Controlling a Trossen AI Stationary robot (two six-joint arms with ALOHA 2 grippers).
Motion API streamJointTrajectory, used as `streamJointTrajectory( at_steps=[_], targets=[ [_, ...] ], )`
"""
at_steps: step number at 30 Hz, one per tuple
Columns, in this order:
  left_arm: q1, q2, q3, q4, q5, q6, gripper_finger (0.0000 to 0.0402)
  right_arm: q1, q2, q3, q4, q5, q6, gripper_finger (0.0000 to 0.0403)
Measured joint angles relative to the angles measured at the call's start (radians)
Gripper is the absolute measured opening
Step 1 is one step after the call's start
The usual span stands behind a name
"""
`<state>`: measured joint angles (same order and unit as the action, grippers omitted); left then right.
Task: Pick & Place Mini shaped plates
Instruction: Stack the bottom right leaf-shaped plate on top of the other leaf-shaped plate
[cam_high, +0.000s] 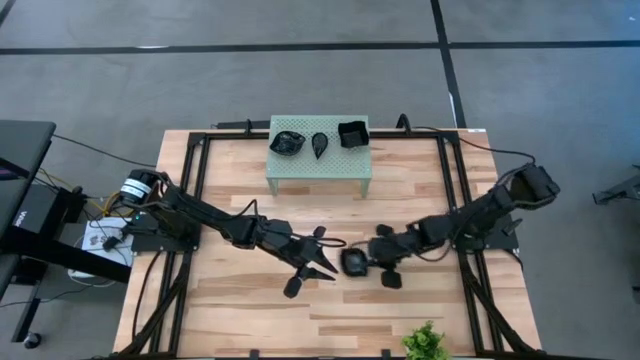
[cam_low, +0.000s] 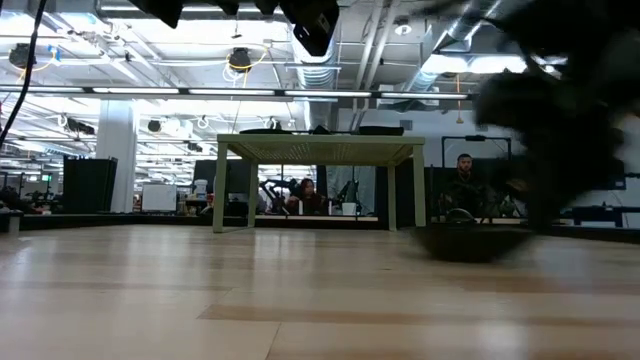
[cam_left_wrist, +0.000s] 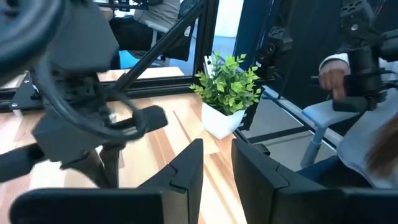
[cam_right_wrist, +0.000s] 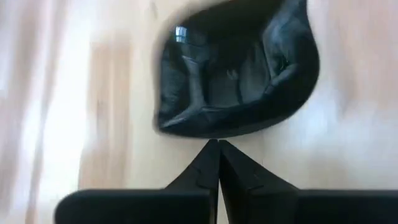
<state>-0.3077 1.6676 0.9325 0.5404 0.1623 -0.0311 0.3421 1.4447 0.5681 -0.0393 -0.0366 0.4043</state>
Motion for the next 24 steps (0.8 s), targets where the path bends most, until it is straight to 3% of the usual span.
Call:
streamJointTrajectory(
  at_steps=[6, 9, 15, 19, 24],
  targets=[
    [0.0, 0.0, -0.01, -0.007, 0.0, -0.021, 0.0085, -0.073, -0.009, 0.096, -0.082, -0.021, -0.169, 0.0001],
    [0.0, 0.0, -0.028, -0.039, 0.0, -0.011, 0.0085, -0.042, -0.048, 0.151, -0.15, -0.067, -0.195, 0.0001],
    [0.0, 0.002, -0.062, -0.071, -0.036, 0.085, 0.0093, 0.051, -0.213, 0.19, -0.239, -0.012, -0.362, 0.0001],
    [0.003, 0.003, -0.094, -0.108, -0.096, 0.116, 0.0121, 0.098, -0.372, 0.121, -0.144, 0.059, -0.527, 0.0001],
    [0.003, 0.027, -0.124, -0.122, -0.136, 0.117, 0.0162, 0.071, -0.562, -0.07, 0.068, 0.066, -0.564, 0.0001]
  ],
)
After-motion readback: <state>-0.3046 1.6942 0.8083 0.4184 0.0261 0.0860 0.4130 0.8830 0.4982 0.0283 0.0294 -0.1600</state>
